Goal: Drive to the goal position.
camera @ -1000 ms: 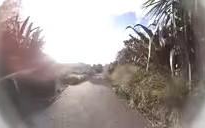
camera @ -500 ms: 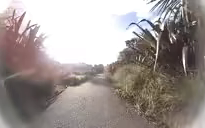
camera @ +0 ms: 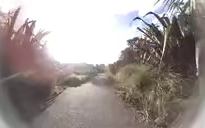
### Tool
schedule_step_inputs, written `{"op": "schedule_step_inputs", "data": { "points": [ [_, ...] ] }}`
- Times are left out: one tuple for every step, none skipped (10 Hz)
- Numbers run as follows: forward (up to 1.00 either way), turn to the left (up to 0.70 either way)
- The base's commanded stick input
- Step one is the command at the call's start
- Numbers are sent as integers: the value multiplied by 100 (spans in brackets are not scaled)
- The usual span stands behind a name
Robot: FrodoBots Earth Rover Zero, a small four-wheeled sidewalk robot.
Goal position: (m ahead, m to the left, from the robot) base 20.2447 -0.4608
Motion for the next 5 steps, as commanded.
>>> {"op": "schedule_step_inputs", "data": {
  "points": [
    [50,3],
    [50,3],
    [50,3],
    [50,3],
    [50,3]
  ]
}}
